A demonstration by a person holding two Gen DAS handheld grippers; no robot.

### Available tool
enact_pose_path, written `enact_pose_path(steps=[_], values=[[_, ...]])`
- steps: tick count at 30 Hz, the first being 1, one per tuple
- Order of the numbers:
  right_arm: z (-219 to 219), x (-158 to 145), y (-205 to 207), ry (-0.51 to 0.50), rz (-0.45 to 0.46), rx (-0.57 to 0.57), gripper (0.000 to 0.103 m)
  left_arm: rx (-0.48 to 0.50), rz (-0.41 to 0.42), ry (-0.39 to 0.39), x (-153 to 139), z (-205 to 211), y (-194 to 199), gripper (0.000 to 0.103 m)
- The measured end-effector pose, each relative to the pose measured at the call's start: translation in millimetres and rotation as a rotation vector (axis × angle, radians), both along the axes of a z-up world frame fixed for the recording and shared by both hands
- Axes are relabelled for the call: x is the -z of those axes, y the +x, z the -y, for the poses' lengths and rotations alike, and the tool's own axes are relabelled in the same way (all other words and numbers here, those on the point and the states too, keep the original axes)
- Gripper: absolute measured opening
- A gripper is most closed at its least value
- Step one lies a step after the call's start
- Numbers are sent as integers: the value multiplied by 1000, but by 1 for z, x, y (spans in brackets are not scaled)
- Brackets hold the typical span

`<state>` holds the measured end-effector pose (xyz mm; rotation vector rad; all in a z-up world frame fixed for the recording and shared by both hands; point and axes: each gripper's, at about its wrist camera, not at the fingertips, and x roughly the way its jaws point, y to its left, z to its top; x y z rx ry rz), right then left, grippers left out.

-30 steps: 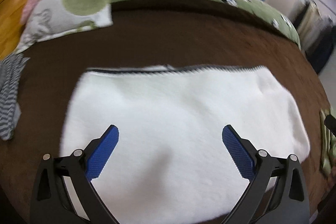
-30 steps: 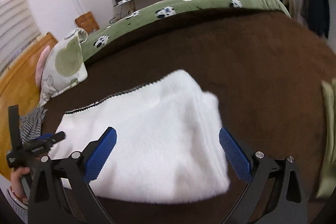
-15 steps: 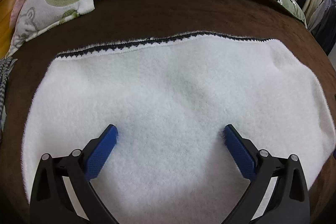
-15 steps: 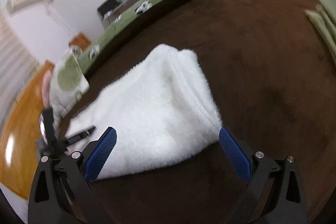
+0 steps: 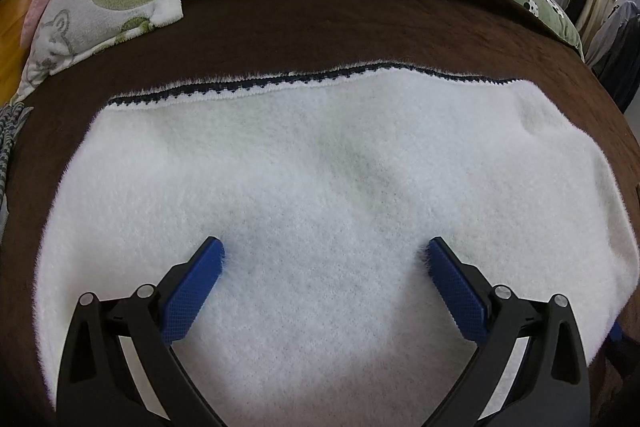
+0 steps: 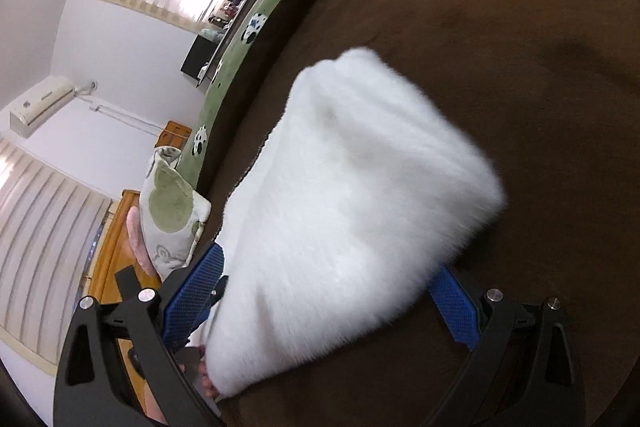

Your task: Fold large clothes

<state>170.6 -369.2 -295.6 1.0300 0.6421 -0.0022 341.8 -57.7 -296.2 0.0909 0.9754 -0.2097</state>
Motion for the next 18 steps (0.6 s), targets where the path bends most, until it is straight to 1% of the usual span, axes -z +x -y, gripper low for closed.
enact_pose_path(steps=[5, 7, 8, 9, 10, 12, 14, 16, 18], values=[[-3, 1, 24, -34, -1, 1, 97, 1, 8, -5, 1, 2, -1, 98], [-6, 0, 36, -59, -16, -14, 93, -1, 10, -7, 1, 2, -1, 98], [-7, 0, 40, -79, -34, -15, 78, -3, 11, -9, 1, 3, -1, 98], [-7, 0, 44, -107, -64, -12, 49, -4, 12, -9, 2, 3, -1, 98], [-7, 2, 45, -133, -107, 3, 45, -6, 15, -9, 2, 4, -1, 98], [-3, 6, 42, -105, -105, 11, 36, -9, 18, -8, 2, 6, -1, 98], [-1, 8, 40, -117, -101, -2, 32, -11, 15, -7, 0, 7, -1, 98], [-3, 6, 39, -143, -97, -14, 29, -3, 6, -7, -4, 6, 0, 97], [-3, 5, 38, -157, -95, -19, 29, -17, 9, -11, -8, 0, 1, 97]])
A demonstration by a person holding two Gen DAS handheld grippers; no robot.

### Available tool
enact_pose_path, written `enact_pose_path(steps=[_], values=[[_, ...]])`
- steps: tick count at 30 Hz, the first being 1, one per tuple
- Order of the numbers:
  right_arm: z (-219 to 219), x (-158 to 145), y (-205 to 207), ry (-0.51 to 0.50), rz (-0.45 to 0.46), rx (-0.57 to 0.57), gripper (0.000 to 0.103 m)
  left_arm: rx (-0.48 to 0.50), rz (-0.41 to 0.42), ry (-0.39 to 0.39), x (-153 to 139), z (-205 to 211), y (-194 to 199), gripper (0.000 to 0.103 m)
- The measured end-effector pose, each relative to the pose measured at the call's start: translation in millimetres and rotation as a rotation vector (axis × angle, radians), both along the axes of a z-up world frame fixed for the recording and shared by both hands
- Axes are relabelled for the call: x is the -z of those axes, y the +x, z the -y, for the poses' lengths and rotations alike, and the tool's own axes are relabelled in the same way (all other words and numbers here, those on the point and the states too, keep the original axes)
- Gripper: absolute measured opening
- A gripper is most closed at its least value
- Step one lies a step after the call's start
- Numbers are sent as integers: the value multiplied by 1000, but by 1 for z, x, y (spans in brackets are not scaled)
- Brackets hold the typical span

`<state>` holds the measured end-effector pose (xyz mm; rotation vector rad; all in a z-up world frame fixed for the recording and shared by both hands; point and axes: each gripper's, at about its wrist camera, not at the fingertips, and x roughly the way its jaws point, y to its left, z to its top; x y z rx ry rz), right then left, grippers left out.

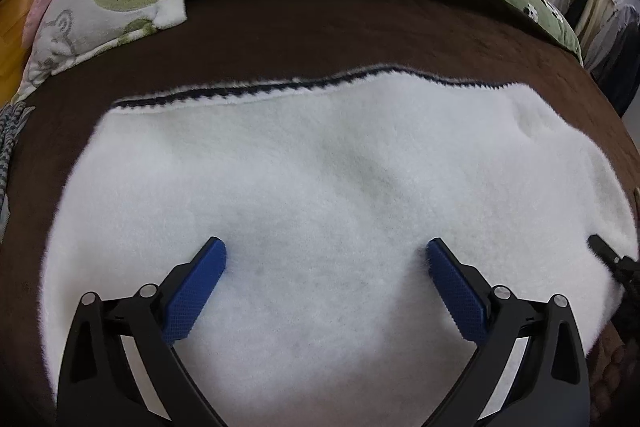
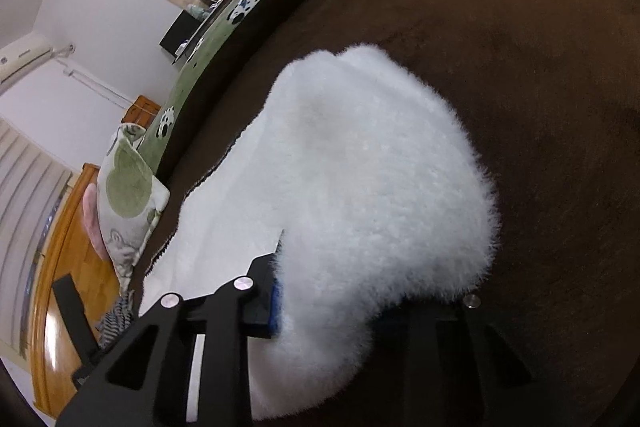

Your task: Fold large clothes

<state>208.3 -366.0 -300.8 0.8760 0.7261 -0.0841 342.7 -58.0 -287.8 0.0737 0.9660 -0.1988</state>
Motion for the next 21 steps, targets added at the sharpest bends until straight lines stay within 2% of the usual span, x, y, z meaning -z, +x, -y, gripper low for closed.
enact_pose_path(steps=[4, 6, 10, 14, 21], values=[[-2, 0, 0, -7, 4, -2, 29, -67, 14, 10, -4, -18, 3, 97], [-3, 0, 0, -13, 8, -5, 29, -66, -7, 10, 2, -23, 6, 97], [-4, -4, 3, -16, 7, -12, 28, -13, -1, 121, 14, -6, 8, 98], [-5, -17, 1, -37, 38, -39, 23, -24, -34, 84, 14, -10, 14, 98], [-24, -62, 0, -131, 124, -96, 20, -21, -24, 96, 17, -9, 14, 98]])
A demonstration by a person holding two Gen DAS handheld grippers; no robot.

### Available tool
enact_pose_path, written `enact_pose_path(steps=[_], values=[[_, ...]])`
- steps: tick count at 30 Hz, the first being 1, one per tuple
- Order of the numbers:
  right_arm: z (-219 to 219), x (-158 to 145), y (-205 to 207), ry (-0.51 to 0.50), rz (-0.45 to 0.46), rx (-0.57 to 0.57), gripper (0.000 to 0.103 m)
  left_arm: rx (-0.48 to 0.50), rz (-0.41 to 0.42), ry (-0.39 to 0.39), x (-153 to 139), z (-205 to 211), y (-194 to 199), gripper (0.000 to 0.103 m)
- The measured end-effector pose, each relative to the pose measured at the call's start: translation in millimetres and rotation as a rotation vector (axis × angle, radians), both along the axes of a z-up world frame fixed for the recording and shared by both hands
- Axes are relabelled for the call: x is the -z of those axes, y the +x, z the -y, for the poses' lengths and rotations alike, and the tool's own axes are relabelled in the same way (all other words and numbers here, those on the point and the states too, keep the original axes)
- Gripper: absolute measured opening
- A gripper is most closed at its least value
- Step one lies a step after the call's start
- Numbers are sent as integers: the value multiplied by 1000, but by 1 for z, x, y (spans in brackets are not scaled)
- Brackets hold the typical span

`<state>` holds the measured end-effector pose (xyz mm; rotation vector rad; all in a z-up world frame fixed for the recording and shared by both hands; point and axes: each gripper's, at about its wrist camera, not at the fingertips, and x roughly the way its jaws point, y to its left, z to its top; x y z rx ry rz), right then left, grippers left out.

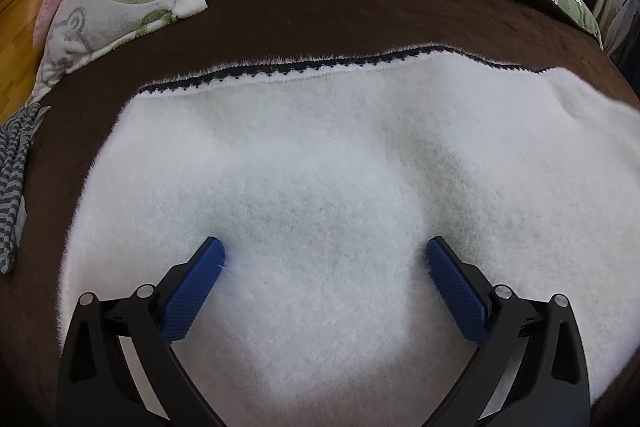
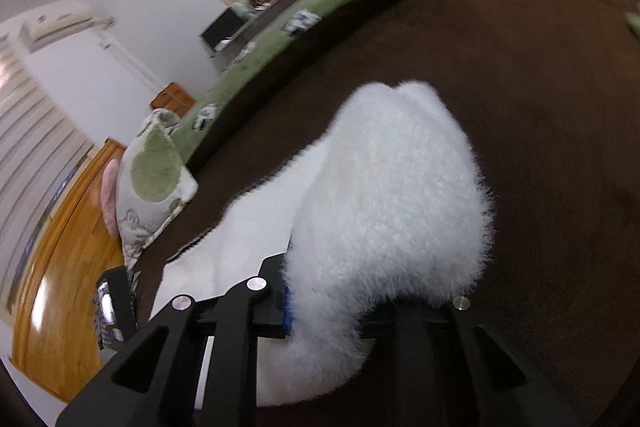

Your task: Fold large clothes

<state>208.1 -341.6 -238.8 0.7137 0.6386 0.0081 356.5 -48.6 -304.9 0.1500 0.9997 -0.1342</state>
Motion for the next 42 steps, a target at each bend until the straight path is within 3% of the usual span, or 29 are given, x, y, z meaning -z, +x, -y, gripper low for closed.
enact_pose_path(steps=[13, 20, 28, 35, 38, 42], values=[[-79, -94, 23, -125, 196, -258, 20, -10, 9, 22, 0, 4, -6, 98], [-125, -107, 30, -214, 214, -374, 20, -13, 23, 37, -2, 6, -9, 98], [-144, -111, 38, -264, 196, -395, 20, -7, 44, 24, -14, -4, -18, 97], [-168, -117, 51, -276, 185, -414, 20, -68, 68, -10, -35, -73, -44, 97], [-195, -117, 59, -298, 176, -453, 20, -128, 93, 16, -39, -114, -56, 97], [-241, -110, 71, -336, 148, -518, 20, -199, 59, 21, -35, -163, -69, 97]])
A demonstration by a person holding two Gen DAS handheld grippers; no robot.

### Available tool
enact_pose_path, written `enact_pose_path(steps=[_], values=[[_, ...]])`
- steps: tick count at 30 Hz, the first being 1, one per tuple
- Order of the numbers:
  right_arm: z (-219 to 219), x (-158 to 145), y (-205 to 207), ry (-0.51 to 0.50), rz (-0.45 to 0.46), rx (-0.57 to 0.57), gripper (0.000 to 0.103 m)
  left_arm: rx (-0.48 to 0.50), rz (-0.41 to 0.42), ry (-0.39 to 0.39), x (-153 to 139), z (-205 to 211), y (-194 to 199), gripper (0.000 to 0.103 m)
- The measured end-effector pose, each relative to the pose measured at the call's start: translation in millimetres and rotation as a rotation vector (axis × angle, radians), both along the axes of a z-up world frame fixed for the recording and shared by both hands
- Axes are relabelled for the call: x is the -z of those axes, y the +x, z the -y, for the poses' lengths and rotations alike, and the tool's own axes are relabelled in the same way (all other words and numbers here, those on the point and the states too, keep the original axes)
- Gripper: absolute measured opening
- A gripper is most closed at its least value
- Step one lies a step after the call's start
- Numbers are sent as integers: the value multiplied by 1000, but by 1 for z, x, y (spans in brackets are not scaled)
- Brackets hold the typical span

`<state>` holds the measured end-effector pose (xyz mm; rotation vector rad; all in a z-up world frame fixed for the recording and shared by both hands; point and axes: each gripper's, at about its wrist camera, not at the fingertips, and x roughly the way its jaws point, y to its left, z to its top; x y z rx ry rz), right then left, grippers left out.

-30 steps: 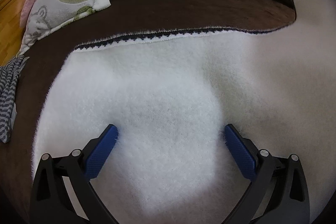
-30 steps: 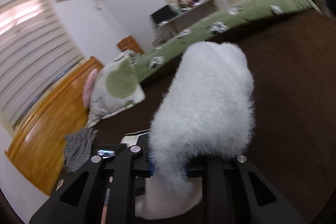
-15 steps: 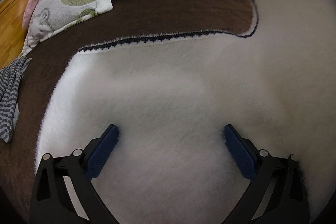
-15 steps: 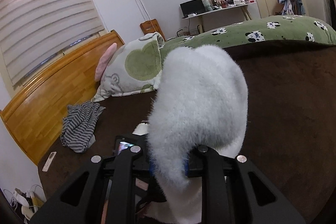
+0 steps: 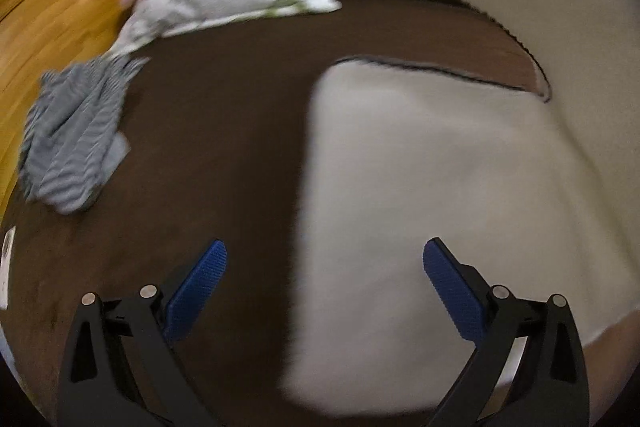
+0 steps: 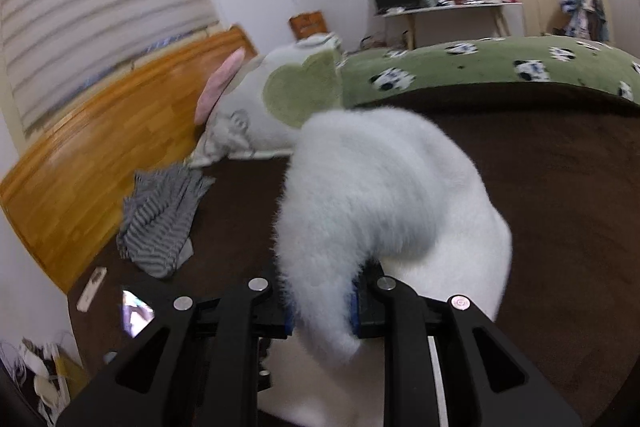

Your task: Fold large clothes

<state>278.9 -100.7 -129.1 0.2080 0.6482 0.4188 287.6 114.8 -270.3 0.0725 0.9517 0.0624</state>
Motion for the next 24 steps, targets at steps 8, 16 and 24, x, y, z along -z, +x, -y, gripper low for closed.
enact_pose_path(steps=[8, 16, 24], values=[[-114, 66, 15, -213, -131, -145, 20, -40, -21, -29, 6, -49, -28, 97], [-156, 101, -13, -317, -173, -211, 20, -73, -5, -82, -6, -77, -57, 96], [-161, 112, -21, -320, -202, -258, 20, -98, -18, -98, -6, -101, -70, 96]])
